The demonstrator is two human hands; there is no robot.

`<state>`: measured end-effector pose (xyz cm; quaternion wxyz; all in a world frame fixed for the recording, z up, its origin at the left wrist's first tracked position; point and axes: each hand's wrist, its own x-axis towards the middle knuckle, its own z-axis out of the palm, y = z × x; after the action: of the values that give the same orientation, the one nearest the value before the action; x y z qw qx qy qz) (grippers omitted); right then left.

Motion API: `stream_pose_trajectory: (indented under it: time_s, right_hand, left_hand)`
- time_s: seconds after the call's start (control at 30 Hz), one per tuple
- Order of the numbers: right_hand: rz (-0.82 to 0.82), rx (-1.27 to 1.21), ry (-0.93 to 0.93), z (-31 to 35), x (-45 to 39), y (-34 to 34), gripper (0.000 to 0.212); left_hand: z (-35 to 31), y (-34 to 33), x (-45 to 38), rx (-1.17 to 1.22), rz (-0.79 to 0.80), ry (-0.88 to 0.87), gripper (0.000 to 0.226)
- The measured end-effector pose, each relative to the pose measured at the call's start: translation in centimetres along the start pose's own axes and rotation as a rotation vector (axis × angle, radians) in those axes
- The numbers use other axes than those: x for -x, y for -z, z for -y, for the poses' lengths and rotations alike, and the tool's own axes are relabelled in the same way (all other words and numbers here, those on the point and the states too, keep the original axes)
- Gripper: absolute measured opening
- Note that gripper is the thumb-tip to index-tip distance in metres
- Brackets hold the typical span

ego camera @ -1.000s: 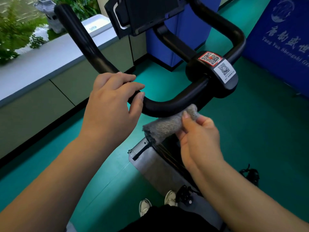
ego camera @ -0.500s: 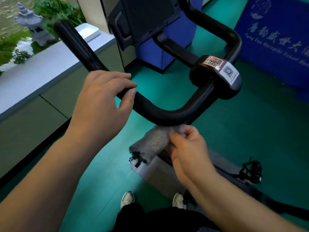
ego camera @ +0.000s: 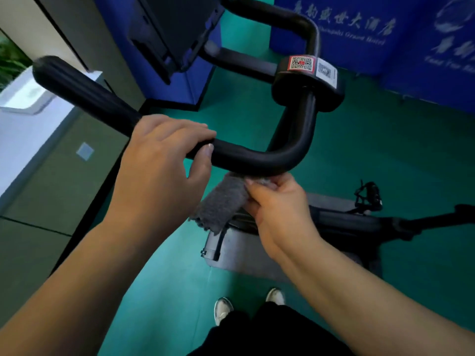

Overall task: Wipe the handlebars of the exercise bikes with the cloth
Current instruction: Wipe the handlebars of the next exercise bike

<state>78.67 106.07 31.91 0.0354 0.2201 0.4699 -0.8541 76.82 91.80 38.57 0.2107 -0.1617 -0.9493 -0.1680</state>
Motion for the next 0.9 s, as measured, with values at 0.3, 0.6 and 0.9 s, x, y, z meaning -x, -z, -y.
stream_pose_trajectory:
  time_s: [0.3,0.6,0.9]
  right_hand:
    - [0.037,0.042,0.02,0.5,0.5,1.3,0.022]
    - [-0.082,0.0,0.085,2.4,-0.7,3.4,0.023]
    - [-0.087,-0.024,0.106,-0.7,0.4,-2.6,0.023]
  left_hand:
    - [1.2,0.5,-0.3,-0.014,-0.099,0.087,0.023]
    - [3.7,2.2,-1.2,-0.109,0.134,-0.074,0.033]
    - [8.7,6.1,-4.5,-0.111,0.174,-0.341,0.037]
